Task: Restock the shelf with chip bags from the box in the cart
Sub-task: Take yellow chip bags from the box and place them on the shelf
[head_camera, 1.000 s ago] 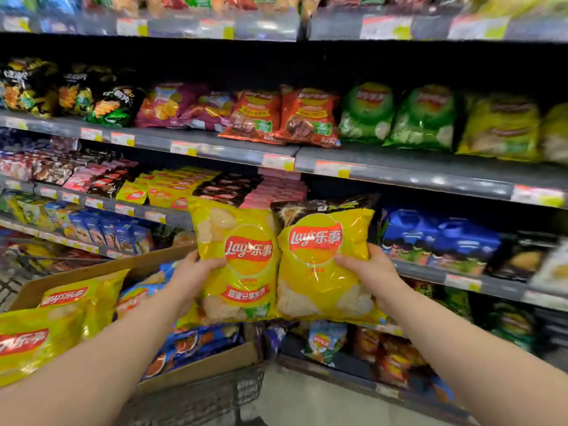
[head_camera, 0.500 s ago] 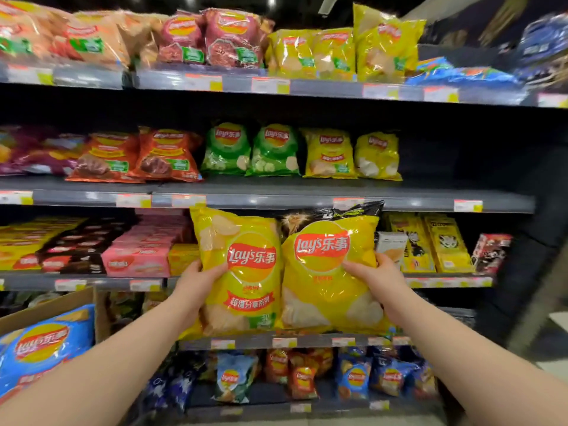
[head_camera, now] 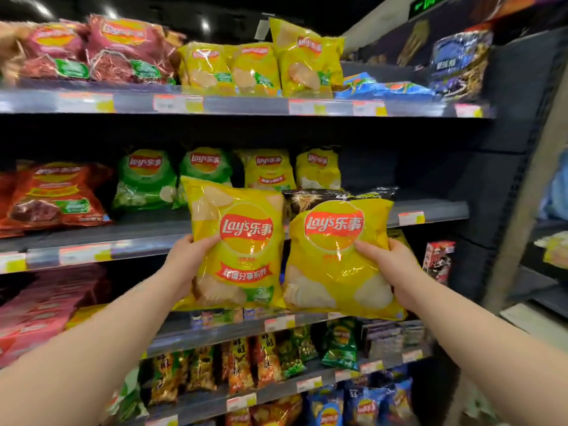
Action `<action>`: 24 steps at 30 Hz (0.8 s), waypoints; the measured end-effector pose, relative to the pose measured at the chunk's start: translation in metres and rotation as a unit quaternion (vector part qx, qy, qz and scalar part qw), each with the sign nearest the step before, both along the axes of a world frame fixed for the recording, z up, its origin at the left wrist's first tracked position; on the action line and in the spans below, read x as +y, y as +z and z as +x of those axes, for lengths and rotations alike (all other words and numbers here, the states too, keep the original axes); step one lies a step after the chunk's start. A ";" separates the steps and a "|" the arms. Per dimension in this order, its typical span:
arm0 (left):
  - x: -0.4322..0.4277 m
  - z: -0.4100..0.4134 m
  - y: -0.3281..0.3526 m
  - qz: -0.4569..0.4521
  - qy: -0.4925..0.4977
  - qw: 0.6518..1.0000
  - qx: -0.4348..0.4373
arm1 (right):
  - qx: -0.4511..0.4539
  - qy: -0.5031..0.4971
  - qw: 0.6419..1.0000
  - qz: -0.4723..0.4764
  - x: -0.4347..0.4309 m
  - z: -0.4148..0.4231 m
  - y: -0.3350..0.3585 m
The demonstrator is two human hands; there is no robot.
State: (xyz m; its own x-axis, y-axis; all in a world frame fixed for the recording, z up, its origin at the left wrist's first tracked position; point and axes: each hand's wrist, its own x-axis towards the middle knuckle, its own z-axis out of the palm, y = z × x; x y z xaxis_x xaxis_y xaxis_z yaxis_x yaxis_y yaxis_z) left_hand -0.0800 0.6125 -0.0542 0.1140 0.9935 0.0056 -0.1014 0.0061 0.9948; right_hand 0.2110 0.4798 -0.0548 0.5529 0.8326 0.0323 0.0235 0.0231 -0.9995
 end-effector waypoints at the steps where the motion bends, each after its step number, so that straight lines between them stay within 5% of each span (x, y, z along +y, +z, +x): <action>1: 0.013 0.006 0.006 0.002 -0.002 1.000 -0.008 | 0.002 -0.003 1.000 0.005 0.009 0.008 0.004; 12: 0.155 0.019 0.073 0.079 0.046 0.994 -0.064 | -0.009 0.015 0.998 0.056 0.140 0.070 0.062; 24: 0.205 -0.016 0.069 0.053 0.136 0.986 -0.085 | 0.009 0.065 0.996 0.065 0.274 0.072 0.074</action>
State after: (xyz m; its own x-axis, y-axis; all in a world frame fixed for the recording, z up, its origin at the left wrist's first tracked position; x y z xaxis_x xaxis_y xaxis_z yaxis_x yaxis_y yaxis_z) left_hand -0.0958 0.8171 0.0149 -0.1683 0.9800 0.1063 -0.2511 -0.1469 0.9567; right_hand 0.2832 0.7535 0.0193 0.4423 0.8867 0.1349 -0.0070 0.1538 -0.9881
